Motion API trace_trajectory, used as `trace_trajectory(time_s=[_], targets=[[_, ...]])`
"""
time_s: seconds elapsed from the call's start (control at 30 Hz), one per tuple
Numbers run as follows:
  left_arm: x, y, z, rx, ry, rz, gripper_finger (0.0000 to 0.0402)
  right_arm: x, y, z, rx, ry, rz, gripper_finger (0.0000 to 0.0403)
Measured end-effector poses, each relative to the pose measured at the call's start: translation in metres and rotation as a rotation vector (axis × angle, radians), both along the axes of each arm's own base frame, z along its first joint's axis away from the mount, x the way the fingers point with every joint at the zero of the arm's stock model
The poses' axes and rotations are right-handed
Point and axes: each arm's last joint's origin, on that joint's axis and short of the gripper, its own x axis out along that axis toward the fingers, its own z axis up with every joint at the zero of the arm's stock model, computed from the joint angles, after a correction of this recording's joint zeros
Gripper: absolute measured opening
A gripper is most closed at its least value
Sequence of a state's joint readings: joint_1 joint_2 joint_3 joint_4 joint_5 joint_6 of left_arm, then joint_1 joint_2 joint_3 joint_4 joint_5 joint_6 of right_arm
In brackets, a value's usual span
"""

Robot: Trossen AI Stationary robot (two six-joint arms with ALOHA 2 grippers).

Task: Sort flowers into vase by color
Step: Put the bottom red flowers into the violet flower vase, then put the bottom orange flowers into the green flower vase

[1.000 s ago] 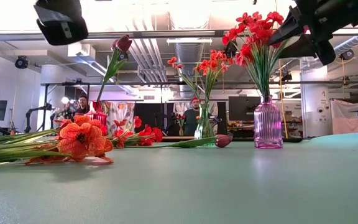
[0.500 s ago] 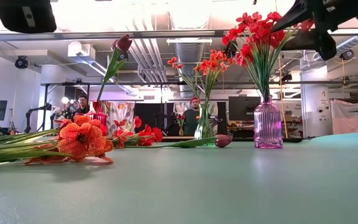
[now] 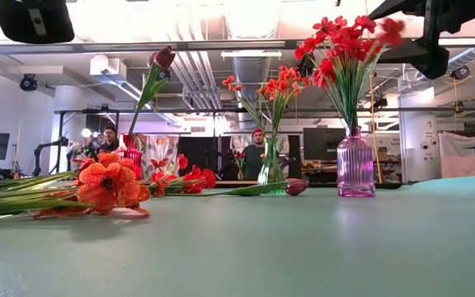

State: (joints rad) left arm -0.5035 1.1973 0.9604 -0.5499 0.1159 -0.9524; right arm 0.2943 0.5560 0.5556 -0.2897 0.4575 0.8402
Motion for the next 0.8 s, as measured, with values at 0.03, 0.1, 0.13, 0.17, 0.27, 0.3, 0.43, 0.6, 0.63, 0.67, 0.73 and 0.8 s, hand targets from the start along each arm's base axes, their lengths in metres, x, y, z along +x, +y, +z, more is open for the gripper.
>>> trace_trajectory(time_s=[0.03, 0.1, 0.13, 0.17, 0.27, 0.3, 0.43, 0.6, 0.63, 0.67, 0.73, 0.8], targets=[[0.000, 0.000, 0.000, 0.000, -0.001, 0.000, 0.0158, 0.000, 0.000, 0.000, 0.012, 0.000, 0.012, 0.0320], [0.000, 0.000, 0.000, 0.000, 0.000, 0.000, 0.0158, 0.000, 0.002, -0.001, 0.036, 0.008, 0.046, 0.0320], [0.000, 0.000, 0.000, 0.000, 0.000, 0.000, 0.0158, 0.000, 0.002, -0.001, 0.047, 0.013, 0.059, 0.0320], [0.000, 0.000, 0.000, 0.000, 0.000, 0.000, 0.0158, 0.000, 0.002, -0.002, 0.055, 0.021, 0.066, 0.0320], [-0.001, -0.002, 0.000, 0.000, 0.002, 0.007, 0.0158, -0.001, 0.003, -0.005, 0.087, 0.055, 0.102, 0.0318], [-0.002, -0.004, 0.000, -0.002, 0.005, 0.017, 0.0158, -0.002, 0.004, -0.006, 0.097, 0.072, 0.115, 0.0316], [-0.007, -0.020, -0.006, -0.040, 0.062, 0.058, 0.0158, -0.005, 0.005, -0.013, 0.159, 0.152, 0.172, 0.0310], [-0.006, -0.043, -0.023, -0.040, 0.128, 0.050, 0.0158, -0.009, 0.007, -0.021, 0.219, 0.262, 0.230, 0.0306], [-0.004, -0.046, -0.027, -0.033, 0.142, 0.053, 0.0158, -0.009, 0.007, -0.022, 0.222, 0.271, 0.227, 0.0306], [-0.003, -0.048, -0.031, -0.024, 0.155, 0.057, 0.0158, -0.010, 0.007, -0.023, 0.220, 0.283, 0.225, 0.0306], [0.002, -0.051, -0.041, 0.001, 0.188, 0.061, 0.0158, -0.010, 0.007, -0.023, 0.221, 0.291, 0.223, 0.0305], [0.005, -0.054, -0.051, 0.026, 0.216, 0.063, 0.0158, -0.011, 0.007, -0.024, 0.232, 0.305, 0.234, 0.0304]])
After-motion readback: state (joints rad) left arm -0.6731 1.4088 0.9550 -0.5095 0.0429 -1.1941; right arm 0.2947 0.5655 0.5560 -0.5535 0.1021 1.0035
